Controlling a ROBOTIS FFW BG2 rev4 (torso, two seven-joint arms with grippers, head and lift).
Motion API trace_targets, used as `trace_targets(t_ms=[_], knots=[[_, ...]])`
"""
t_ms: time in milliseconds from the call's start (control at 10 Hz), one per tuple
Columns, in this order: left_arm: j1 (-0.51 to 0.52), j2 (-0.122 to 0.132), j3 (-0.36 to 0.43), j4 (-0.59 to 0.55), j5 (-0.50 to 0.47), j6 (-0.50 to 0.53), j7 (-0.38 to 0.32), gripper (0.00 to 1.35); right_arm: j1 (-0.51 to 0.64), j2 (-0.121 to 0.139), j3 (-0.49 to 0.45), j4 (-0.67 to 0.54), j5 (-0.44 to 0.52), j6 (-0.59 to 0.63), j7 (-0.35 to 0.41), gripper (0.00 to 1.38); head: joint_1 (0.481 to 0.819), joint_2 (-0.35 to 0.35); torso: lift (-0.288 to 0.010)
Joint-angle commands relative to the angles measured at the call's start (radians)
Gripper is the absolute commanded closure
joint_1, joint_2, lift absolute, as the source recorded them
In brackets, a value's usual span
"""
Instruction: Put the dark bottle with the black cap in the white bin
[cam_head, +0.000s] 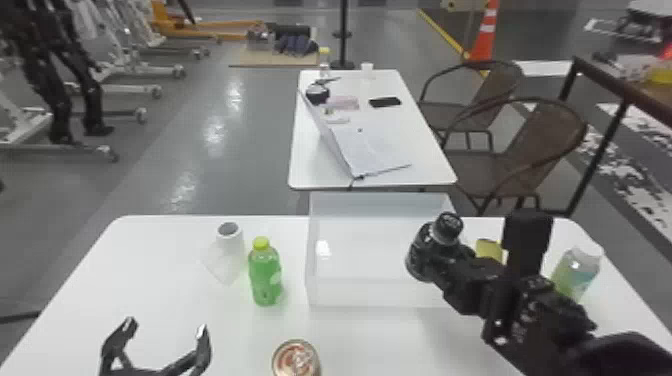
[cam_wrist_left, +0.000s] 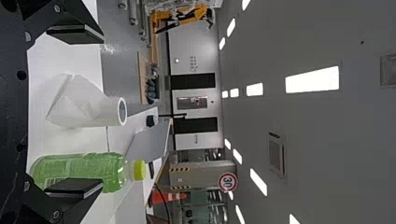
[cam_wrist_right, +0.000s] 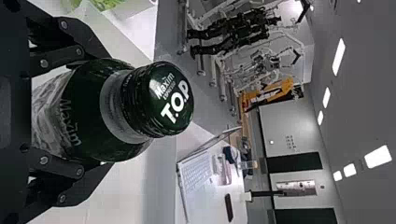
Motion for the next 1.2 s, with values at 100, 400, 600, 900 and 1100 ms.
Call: trace_targets(t_ms=[100,400,600,900,1100], knots=[[-0.001,-0.003,0.000,0.002,0.002,-0.002,0.000,0.21,-0.074,-0.007,0.012,0.115,-0.006,-0.089,0.001,1.02,0.549,0.000,-0.100],[-0.001,-0.003,0.001,0.002,0.006,-0.006,0.000,0.21,-0.125,-0.009,0.022,0.273,0.024,-0.178,0.001,1.02,0.549,0.000,-0.100],[-0.001,-0.003,0.003,0.002,0.006,-0.008,0.000,0.21,-0.154,-0.006,0.022,0.378,0.029,-0.251,0.021,1.02,0.549,0.000,-0.100],[0.001,-0.003,0.007,0.005,0.006,-0.011,0.000,0.21,-0.188,-0.003,0.022,0.455,0.038,-0.299,0.055,0.78,0.549,0.000,-0.100],[0.001,-0.003,0.007,0.007,0.006,-0.012,0.000,0.21,-0.182,-0.003,0.020,0.451,0.034,-0.299,0.055,0.07,0.549,0.000,-0.100]])
